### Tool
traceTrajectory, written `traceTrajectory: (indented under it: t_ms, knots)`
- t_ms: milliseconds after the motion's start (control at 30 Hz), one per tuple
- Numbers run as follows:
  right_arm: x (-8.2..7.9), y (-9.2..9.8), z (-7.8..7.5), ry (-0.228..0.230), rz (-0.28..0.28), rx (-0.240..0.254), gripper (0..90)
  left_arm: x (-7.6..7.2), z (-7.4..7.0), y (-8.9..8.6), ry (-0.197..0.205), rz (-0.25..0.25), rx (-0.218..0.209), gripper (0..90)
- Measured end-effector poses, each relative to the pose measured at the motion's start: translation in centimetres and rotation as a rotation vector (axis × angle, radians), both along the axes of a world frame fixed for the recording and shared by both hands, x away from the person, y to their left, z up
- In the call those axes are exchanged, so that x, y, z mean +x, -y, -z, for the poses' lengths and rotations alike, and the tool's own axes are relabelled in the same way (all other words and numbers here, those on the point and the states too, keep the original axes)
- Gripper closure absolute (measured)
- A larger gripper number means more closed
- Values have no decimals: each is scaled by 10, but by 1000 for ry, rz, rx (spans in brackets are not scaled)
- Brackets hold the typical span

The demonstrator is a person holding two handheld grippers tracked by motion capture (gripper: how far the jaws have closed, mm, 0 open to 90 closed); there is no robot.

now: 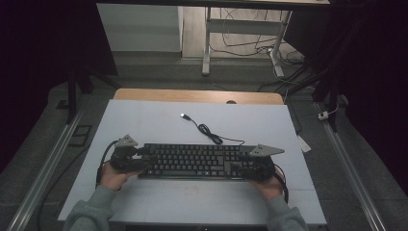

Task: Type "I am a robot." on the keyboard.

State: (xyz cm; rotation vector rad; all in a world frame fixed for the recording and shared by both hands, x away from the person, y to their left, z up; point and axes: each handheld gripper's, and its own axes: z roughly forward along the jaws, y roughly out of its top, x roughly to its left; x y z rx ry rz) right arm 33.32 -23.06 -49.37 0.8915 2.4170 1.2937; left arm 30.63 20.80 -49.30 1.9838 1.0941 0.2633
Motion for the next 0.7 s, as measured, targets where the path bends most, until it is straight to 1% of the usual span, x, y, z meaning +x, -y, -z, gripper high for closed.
traceTrajectory:
  t_ms: [133,300,700]
  knots:
    - [0,0,-1,3,0,-7,503,-2,-2,4,5,12,8,397]
    - [0,1,-1,5,0,-7,502,-3,-5,8,13,26,9,373]
    - [0,1,-1,7,2,-5,502,-10,-14,23,33,86,12,367]
